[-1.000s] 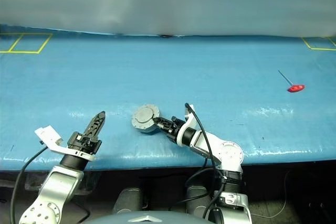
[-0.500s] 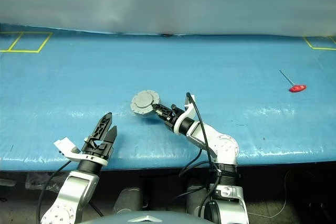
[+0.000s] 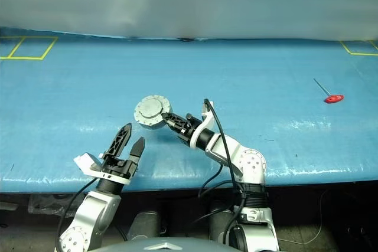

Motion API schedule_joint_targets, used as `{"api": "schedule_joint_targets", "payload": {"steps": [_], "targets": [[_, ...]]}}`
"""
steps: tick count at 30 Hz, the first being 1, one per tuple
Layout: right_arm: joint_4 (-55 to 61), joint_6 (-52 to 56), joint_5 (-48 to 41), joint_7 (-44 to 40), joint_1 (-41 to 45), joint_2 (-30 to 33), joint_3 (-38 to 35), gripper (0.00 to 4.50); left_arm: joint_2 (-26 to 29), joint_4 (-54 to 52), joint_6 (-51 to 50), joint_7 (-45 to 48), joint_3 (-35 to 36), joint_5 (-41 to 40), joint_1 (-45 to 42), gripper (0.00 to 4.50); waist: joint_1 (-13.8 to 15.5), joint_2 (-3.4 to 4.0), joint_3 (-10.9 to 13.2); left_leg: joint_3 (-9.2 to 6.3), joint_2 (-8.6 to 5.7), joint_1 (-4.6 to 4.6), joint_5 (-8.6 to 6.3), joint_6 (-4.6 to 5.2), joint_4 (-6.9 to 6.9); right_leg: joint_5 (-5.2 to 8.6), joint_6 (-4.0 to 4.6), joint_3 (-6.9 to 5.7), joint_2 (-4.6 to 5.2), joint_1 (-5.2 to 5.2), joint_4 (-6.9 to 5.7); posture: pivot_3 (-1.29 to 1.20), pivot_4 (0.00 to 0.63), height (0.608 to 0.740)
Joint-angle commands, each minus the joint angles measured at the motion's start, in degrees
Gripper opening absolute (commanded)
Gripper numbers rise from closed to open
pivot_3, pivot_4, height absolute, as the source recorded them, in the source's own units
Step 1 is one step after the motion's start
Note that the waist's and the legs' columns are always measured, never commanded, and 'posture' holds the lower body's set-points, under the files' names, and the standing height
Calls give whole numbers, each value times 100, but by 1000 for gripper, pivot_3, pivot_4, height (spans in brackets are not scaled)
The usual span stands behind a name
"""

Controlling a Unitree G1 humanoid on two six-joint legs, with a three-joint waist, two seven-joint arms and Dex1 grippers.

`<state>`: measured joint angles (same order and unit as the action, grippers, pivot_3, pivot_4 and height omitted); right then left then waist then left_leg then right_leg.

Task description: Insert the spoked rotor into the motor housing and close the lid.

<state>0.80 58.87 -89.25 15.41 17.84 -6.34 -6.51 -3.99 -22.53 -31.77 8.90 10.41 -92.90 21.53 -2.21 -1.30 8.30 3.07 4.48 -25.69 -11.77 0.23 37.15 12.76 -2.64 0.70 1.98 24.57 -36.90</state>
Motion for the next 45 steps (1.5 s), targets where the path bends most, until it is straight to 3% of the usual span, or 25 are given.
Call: {"api": "schedule_joint_targets", "payload": {"steps": [1,16,45], "targets": [[420,2,-449,-24,-233,-338,314,1178,1,31,-23,164,-33,-72,-62,4500,2,0,0,0,0,0,0,0,0,0,0,0,0,0,0,0,150,740],[749,-104,-982,229,-591,-45,934,1178,0,271,-99,354,-56,-73,-209,4500,4,0,0,-2,1,1,0,0,4,-1,0,1,-1,-2,-1,0,150,740],[910,-512,-1123,24,-622,133,1143,1178,-132,79,-6,374,-233,-49,-74,4500,9,0,0,-3,1,1,0,1,9,-2,2,3,-4,-4,-3,0,150,740]]}}
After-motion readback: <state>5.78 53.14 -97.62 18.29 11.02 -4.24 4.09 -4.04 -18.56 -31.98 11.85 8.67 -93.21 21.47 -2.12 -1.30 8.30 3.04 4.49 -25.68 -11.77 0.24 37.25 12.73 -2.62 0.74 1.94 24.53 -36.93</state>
